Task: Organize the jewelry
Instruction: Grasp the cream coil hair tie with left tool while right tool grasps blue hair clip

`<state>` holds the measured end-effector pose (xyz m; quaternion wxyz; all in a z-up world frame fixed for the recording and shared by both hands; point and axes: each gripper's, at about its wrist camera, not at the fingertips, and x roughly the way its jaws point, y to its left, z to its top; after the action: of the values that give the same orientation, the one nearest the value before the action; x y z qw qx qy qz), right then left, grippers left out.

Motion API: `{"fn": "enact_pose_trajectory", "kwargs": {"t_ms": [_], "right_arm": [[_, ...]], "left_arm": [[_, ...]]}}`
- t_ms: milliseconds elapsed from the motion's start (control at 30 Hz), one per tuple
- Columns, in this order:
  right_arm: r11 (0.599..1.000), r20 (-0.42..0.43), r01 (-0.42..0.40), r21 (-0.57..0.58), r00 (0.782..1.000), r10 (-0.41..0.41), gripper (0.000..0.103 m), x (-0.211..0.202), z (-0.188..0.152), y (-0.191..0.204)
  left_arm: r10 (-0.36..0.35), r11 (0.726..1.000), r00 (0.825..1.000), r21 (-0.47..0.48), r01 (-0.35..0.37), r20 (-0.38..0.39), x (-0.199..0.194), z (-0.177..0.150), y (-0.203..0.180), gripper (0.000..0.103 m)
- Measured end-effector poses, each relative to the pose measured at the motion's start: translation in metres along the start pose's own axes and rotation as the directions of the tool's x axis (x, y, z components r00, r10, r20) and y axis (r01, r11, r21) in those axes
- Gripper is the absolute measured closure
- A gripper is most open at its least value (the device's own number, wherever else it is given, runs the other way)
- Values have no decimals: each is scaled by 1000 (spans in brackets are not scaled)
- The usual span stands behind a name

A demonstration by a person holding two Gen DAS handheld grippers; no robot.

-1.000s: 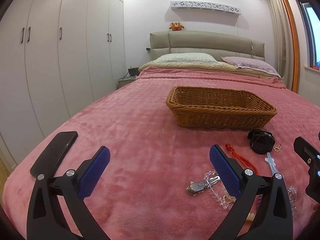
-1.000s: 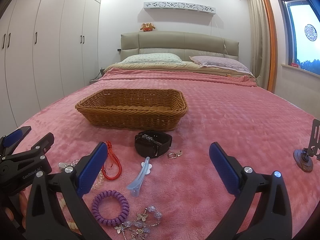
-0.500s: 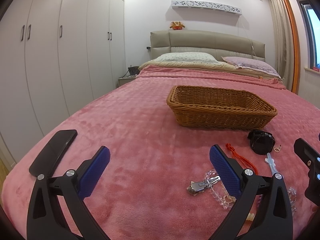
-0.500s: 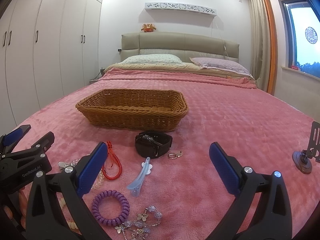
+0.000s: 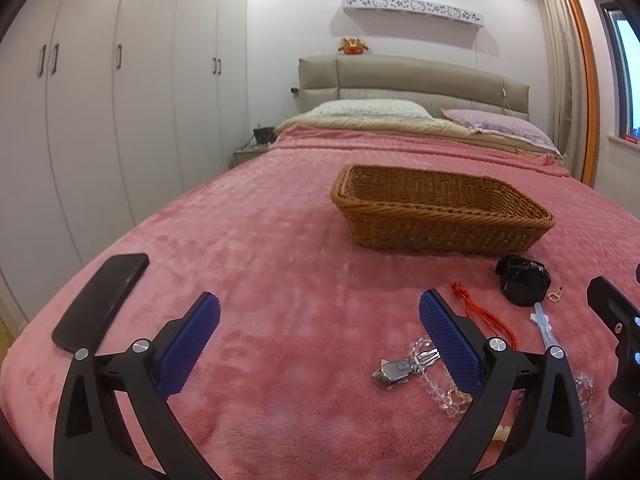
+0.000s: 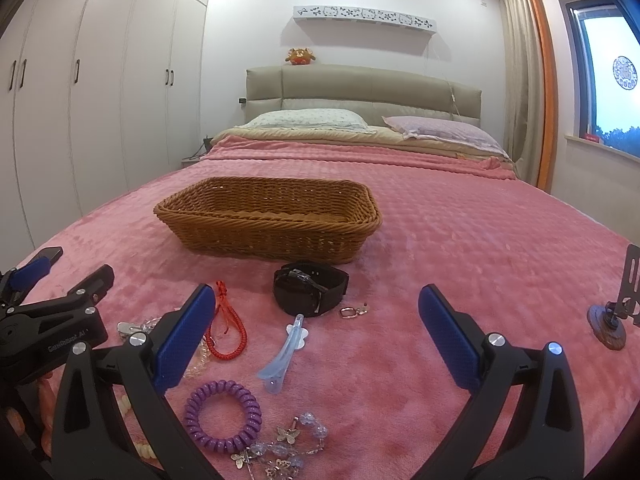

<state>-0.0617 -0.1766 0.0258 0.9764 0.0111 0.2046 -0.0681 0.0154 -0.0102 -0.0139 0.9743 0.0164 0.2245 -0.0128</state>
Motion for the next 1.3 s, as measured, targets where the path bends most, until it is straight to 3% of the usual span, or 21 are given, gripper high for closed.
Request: {"fn": "enact_pose_trajectory", "kwargs": {"t_ms": [67, 133, 200, 300, 400, 533, 600, 667, 733, 800, 833, 933, 1000, 1033, 1100, 1167, 1233, 1300], "right_arm": [[1000, 5, 7, 9, 1000, -7, 17, 0, 1, -2], [1000, 5, 0, 22, 1000, 0, 34, -1, 1, -5], [999, -15, -10, 33, 1000, 10, 40, -2, 4, -9], [998, -55, -22, 56, 998, 25, 42, -13, 7, -22], [997, -94, -40, 63, 994, 46, 42, -30, 6, -37], [993, -144, -79, 84, 985, 91, 42, -41, 1, -46], [994, -167, -83, 71, 981, 94, 46, -45, -5, -44], [992, -193, -105, 65, 974, 116, 59, -47, -12, -40], [992, -221, -112, 57, 968, 122, 71, -45, -21, -33], [988, -246, -142, 53, 957, 151, 79, -40, -26, -26], [988, -254, -144, 46, 955, 151, 79, -38, -25, -22], [982, -284, -177, 59, 940, 186, 79, -24, -14, -14], [973, -336, -205, 111, 913, 230, 76, -6, -9, -13], [972, -350, -203, 122, 907, 233, 72, 1, -8, -12], [976, -362, -184, 115, 907, 214, 68, 12, -7, -8], [977, -383, -182, 109, 900, 210, 57, 23, -6, -2], [984, -396, -153, 96, 901, 179, 57, 32, -6, 3], [990, -423, -121, 77, 895, 142, 58, 43, -6, 7]], "left_arm": [[-23, 1000, 1000, -16, 23, -8, 1, 0, 3, 6], [-63, 997, 998, -37, 62, -13, 2, 1, 8, 6], [-139, 988, 990, -70, 137, -27, 0, 3, 17, 9], [-275, 960, 957, -87, 267, -93, -8, 5, 29, 20], [-321, 947, 930, -50, 318, -176, -21, 0, 26, 21], [-410, 912, 883, -82, 402, -229, -40, -11, 21, 27], [-417, 908, 871, -86, 409, -259, -44, -16, 16, 36], [-429, 902, 850, -88, 423, -304, -42, -25, 10, 56], [-436, 897, 833, -94, 431, -340, -38, -32, 4, 61], [-444, 893, 821, -99, 440, -359, -36, -37, 0, 73], [-448, 890, 813, -104, 443, -371, -35, -38, -2, 79], [-470, 879, 797, -119, 462, -379, -32, -41, -7, 80], [-447, 891, 812, -105, 442, -374, -33, -41, -10, 63], [-435, 897, 822, -98, 431, -368, -33, -40, -11, 47], [-444, 893, 820, -99, 440, -361, -36, -38, -11, 47], [-443, 892, 814, -99, 440, -376, -32, -36, -12, 45], [-429, 898, 817, -88, 430, -386, -28, -36, -13, 46], [-397, 912, 827, -68, 405, -397, -23, -39, -16, 56]]}}
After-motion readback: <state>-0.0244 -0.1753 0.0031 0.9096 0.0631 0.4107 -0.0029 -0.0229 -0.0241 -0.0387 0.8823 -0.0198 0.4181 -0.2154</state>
